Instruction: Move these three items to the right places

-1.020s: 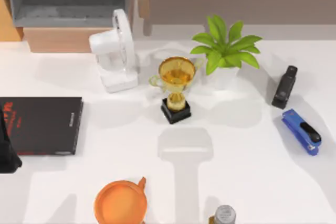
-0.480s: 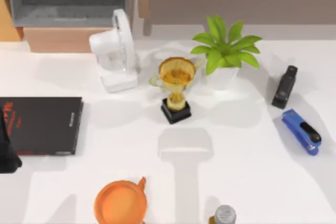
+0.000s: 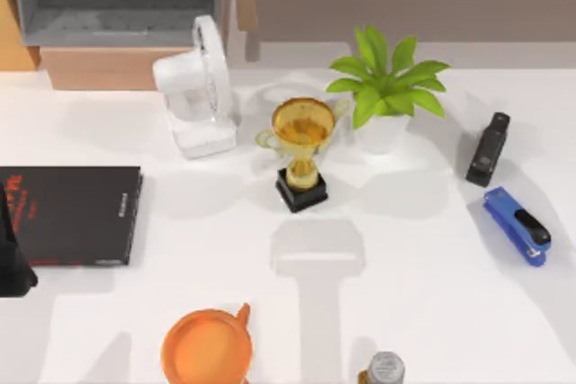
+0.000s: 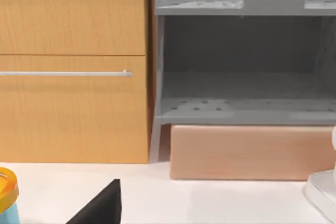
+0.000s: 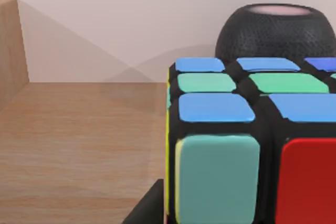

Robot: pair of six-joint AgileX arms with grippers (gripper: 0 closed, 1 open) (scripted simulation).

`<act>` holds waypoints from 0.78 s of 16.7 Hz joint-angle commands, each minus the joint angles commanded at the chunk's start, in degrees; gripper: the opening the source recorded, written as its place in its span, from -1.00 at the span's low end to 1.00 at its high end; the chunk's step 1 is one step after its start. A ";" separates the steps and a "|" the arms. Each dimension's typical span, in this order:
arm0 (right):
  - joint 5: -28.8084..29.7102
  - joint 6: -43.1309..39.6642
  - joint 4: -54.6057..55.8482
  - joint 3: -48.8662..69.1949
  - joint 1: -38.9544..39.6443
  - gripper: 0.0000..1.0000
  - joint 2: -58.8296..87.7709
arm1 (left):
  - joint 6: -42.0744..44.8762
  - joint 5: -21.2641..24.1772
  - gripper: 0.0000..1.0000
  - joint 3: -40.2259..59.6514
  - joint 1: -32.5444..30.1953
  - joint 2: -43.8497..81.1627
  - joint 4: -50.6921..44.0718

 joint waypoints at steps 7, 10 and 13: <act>0.00 0.00 0.00 0.00 0.00 1.00 0.00 | 0.00 0.00 1.00 0.00 0.00 0.00 0.00; 0.00 0.00 0.00 0.00 0.00 1.00 0.00 | 0.00 0.00 1.00 0.00 0.00 0.00 0.00; 0.16 0.01 0.33 -0.95 0.28 1.00 -0.75 | 0.00 0.00 1.00 0.00 0.00 0.00 0.00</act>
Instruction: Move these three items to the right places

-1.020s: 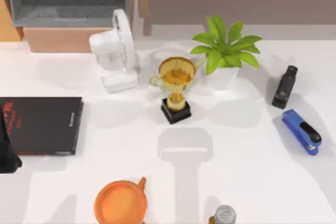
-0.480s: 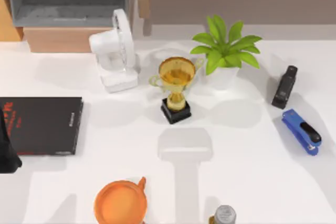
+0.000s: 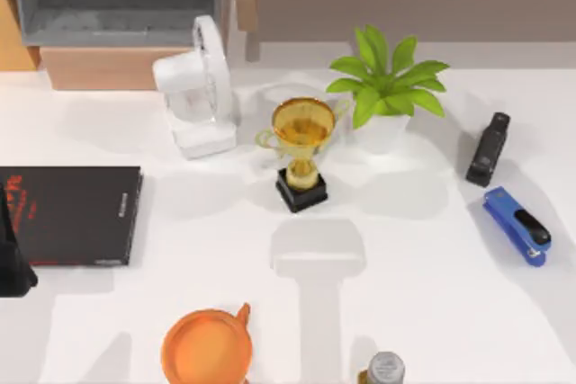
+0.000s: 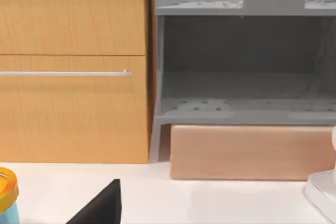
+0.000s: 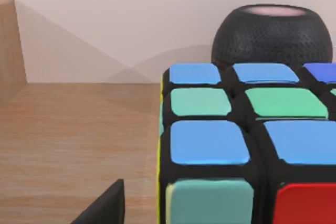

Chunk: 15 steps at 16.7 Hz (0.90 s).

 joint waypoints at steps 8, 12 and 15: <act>1.59 0.07 3.31 -10.19 1.76 1.00 -6.71 | 0.00 0.00 1.00 0.00 0.00 0.00 0.00; 1.50 0.07 3.20 -9.95 1.43 1.00 -6.43 | 0.00 0.00 1.00 0.00 0.00 0.00 0.00; 0.58 0.04 3.19 -13.20 0.57 1.00 -9.82 | 0.00 0.00 1.00 0.00 0.00 0.00 0.00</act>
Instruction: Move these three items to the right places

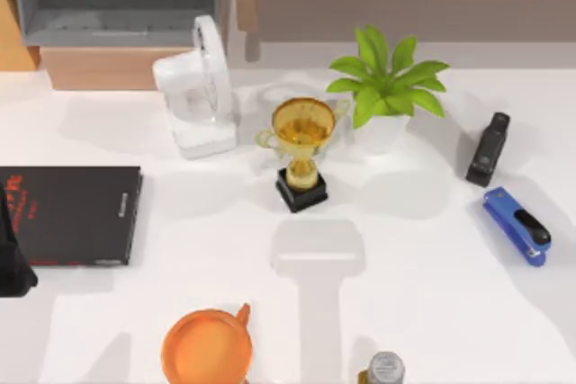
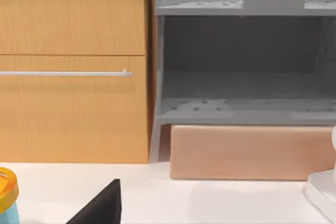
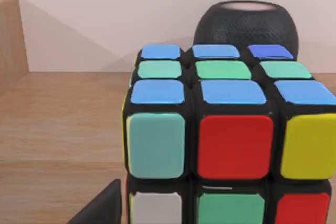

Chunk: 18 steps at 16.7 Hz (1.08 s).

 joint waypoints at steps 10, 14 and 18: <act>-10.90 -0.33 -0.20 -43.13 -10.26 1.00 -43.50 | 0.00 0.00 1.00 0.00 0.00 0.00 0.00; -17.03 -0.52 -0.31 -66.80 -16.03 1.00 -67.48 | 0.00 0.00 1.00 0.00 0.00 0.00 0.00; -22.78 -0.69 -0.41 -88.91 -21.43 1.00 -89.67 | 0.00 0.00 1.00 0.00 0.00 0.00 0.00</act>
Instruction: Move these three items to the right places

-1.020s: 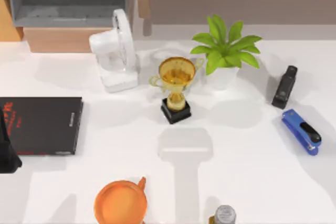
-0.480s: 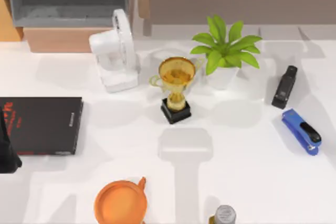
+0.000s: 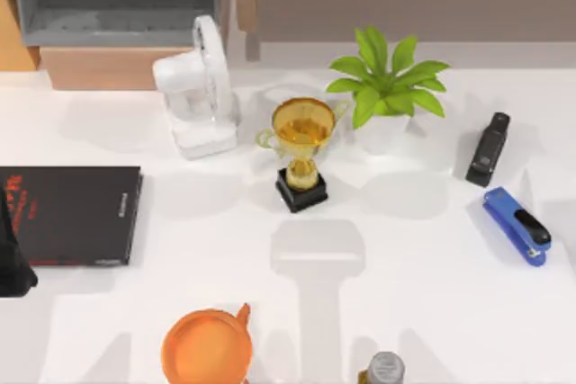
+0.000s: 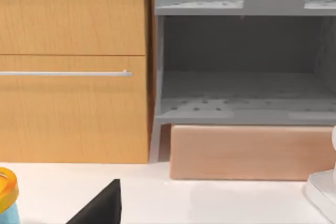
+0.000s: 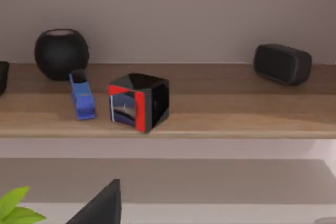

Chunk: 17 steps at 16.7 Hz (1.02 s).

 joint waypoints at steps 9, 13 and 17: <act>-6.30 -0.19 -0.11 -20.97 -5.93 1.00 -21.13 | 0.00 0.00 1.00 0.00 0.00 0.00 0.00; -6.30 -0.19 -0.11 -20.97 -5.93 1.00 -21.13 | 0.00 0.00 1.00 0.02 0.00 0.02 0.01; -6.30 -0.19 -0.11 -20.97 -5.93 1.00 -21.13 | -0.05 -0.81 1.00 5.65 -1.03 6.05 3.15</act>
